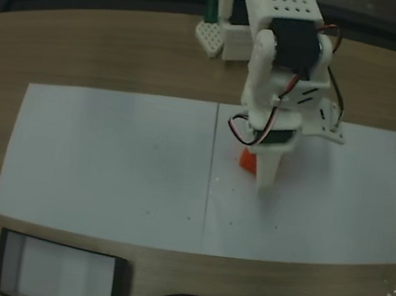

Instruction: Grab a orange square and put it in the box.

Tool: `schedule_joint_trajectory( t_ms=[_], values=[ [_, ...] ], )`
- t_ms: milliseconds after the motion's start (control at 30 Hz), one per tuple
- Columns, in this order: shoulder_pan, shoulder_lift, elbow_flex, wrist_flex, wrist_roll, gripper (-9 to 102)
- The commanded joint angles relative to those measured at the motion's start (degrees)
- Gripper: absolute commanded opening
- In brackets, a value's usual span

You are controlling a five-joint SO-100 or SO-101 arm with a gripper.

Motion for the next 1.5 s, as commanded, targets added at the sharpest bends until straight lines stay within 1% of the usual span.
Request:
schedule_joint_trajectory(
  t_ms=[0, 133, 233, 433, 600, 800, 900, 1033, 1100, 1233, 1300, 1467],
  values=[
    [-2.8, 6.3, 4.7, -0.7, 0.8, 40],
    [-8.1, 13.0, 11.8, -2.9, 3.2, 40],
    [-10.2, 15.7, 17.4, -6.7, 3.2, 40],
    [-9.1, 16.1, 27.3, -17.5, 2.5, 40],
    [-7.2, 16.1, 32.1, -23.6, -0.1, 40],
    [-4.0, 16.1, 35.2, -27.5, -2.3, 40],
    [-4.4, 16.1, 37.1, -29.3, -2.3, 40],
    [-5.4, 16.1, 37.9, -29.4, -2.3, 39],
    [-5.5, 16.1, 37.9, -29.4, -2.3, 35],
    [-5.5, 16.1, 37.8, -29.4, -2.3, 17],
    [-5.5, 16.1, 37.8, -29.4, -2.3, 12],
    [-5.5, 16.1, 37.7, -29.4, -2.3, 10]
  ],
)
